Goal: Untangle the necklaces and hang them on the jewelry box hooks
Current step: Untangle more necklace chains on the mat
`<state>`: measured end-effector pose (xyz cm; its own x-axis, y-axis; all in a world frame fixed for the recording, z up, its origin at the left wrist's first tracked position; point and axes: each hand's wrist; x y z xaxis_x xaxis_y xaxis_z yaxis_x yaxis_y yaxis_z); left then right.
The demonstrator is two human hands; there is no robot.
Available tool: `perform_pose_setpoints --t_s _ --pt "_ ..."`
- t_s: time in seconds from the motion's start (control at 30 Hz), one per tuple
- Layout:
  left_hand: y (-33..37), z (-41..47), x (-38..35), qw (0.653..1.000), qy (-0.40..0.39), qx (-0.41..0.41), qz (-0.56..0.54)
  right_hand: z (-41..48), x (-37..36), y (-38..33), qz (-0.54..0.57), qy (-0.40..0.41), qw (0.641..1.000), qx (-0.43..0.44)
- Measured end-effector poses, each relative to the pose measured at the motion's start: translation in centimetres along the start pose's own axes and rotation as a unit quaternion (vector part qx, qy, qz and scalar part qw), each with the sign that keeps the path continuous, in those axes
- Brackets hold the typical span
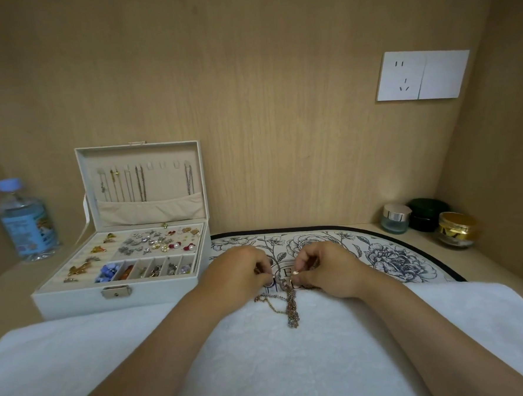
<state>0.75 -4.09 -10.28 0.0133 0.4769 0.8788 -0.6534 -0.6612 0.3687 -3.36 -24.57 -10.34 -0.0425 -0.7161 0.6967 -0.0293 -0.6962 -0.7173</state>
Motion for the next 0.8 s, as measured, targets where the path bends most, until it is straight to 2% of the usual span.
perform_pose_setpoints --t_s 0.1,0.17,0.23,0.3,0.4,0.43,0.47,0.6,0.73,0.8 --pt "-0.1 0.2 -0.1 0.990 0.057 0.062 -0.116 0.0 0.4 0.3 0.087 0.064 0.993 -0.046" --pt "0.0 0.6 0.1 0.951 0.122 0.130 -0.254 0.0 0.7 0.5 0.137 0.085 0.984 -0.079" --pt "0.3 1.0 0.3 0.876 0.163 0.170 -0.421 0.1 1.0 0.7 0.176 0.096 0.974 -0.103" --pt "0.5 1.1 0.6 0.799 0.176 0.188 -0.543 0.2 1.4 0.9 0.205 0.105 0.966 -0.116" --pt "0.6 1.2 0.6 0.682 0.186 0.201 -0.678 0.4 1.6 1.2 0.207 0.105 0.965 -0.124" --pt "0.6 1.3 0.5 0.659 0.188 0.207 -0.698 0.3 1.7 1.2 0.199 0.105 0.965 -0.130" --pt "0.6 1.3 0.4 0.662 0.188 0.215 -0.693 0.3 1.6 1.2 0.190 0.107 0.967 -0.136" --pt "0.3 1.5 -0.1 0.761 0.181 0.226 -0.581 0.3 2.0 1.6 0.078 0.132 0.978 -0.139" --pt "0.1 1.4 -0.3 0.821 0.146 0.212 -0.510 0.1 2.3 2.1 -0.055 0.111 0.983 -0.132" --pt "-0.2 1.1 -0.4 0.899 0.105 0.189 -0.381 -0.1 2.3 2.0 -0.089 0.105 0.982 -0.128"
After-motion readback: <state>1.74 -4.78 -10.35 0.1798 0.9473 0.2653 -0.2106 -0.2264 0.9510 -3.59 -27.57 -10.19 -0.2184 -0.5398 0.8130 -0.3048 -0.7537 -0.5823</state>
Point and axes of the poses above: each hand's wrist, its own z-axis towards the middle knuckle, its own x-axis out of the back of the hand, y = z × x, and after that the axes turned 5 degrees about -x, right-handed
